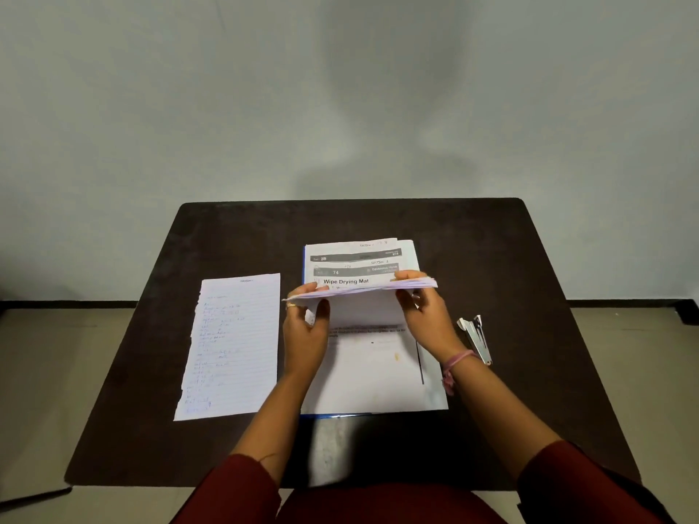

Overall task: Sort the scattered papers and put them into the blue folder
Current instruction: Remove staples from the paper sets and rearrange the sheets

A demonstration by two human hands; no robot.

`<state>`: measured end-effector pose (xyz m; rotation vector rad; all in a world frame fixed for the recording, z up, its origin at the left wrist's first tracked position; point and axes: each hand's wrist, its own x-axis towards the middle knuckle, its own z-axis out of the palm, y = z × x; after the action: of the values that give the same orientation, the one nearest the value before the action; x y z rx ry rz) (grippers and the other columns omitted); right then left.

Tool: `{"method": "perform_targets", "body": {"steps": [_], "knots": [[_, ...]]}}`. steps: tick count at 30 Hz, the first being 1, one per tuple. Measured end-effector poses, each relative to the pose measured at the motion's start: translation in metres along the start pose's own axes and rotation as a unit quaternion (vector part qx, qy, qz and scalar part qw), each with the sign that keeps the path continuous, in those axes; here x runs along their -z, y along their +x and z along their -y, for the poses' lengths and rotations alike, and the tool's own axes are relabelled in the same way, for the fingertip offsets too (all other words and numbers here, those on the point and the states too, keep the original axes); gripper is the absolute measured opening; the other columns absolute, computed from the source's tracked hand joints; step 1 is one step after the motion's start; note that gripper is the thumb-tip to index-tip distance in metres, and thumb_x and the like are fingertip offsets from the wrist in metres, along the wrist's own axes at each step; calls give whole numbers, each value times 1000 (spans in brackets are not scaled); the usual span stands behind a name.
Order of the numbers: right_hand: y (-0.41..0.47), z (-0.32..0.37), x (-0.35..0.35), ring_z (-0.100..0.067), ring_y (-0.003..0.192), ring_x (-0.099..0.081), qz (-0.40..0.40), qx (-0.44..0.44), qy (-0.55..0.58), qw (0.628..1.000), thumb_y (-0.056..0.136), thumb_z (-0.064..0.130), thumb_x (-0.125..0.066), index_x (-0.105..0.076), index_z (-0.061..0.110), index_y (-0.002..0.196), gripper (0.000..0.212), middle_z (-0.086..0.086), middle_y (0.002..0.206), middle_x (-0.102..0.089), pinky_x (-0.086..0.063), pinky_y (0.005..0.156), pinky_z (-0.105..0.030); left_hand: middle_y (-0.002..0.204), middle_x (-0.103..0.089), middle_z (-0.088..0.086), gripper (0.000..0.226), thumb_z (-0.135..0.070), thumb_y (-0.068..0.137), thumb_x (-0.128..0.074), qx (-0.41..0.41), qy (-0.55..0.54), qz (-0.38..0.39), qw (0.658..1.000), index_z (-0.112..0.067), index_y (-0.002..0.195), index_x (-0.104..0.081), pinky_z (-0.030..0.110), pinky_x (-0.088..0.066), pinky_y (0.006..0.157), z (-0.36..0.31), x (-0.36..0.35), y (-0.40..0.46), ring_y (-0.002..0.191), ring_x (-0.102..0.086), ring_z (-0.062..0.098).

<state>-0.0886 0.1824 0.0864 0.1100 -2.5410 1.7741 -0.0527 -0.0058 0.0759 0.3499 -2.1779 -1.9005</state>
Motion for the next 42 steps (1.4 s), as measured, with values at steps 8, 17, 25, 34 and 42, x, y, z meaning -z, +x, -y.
{"method": "perform_targets", "body": {"steps": [8,17,25,34,42], "knots": [[15,22,25,-4,96,-62,29,-21,2,999,96,15,-50,-58,17,121,25,7,104,-65,-49,86,-23,108,-64,-10,25,-18,94,-58,12,-11,17,1000,-19,119,-54,9,-48,81,-20,-3,17,102,-60,6],[14,-1,56,-15,84,-66,186,-303,74,932,94,1,-50,-62,8,115,25,-5,111,-69,-50,60,-23,111,-71,1,25,-10,91,-57,281,-87,131,947,-17,114,-64,36,-54,90,-3,-15,17,100,-67,18],[-16,-48,53,-17,80,-64,239,-398,20,885,92,0,-51,-60,7,107,19,-9,101,-70,-52,70,-28,105,-72,7,19,-5,93,-55,364,-165,91,912,-7,110,-64,39,-52,92,32,-23,17,98,-67,22],[-20,-57,68,-15,84,-60,62,-247,-262,931,88,23,-62,-62,16,102,16,-1,89,-65,-48,80,-27,101,-73,7,20,-5,90,-54,336,-55,87,936,-14,103,-67,32,-55,70,48,-50,-1,78,-67,21],[-11,-89,78,-37,121,-46,26,-343,-340,875,83,22,-72,-40,7,135,63,-17,134,-42,-41,103,-42,111,-68,0,23,-4,95,-50,297,-48,92,949,-14,113,-59,30,-52,86,47,-57,-11,100,-65,16]]}}
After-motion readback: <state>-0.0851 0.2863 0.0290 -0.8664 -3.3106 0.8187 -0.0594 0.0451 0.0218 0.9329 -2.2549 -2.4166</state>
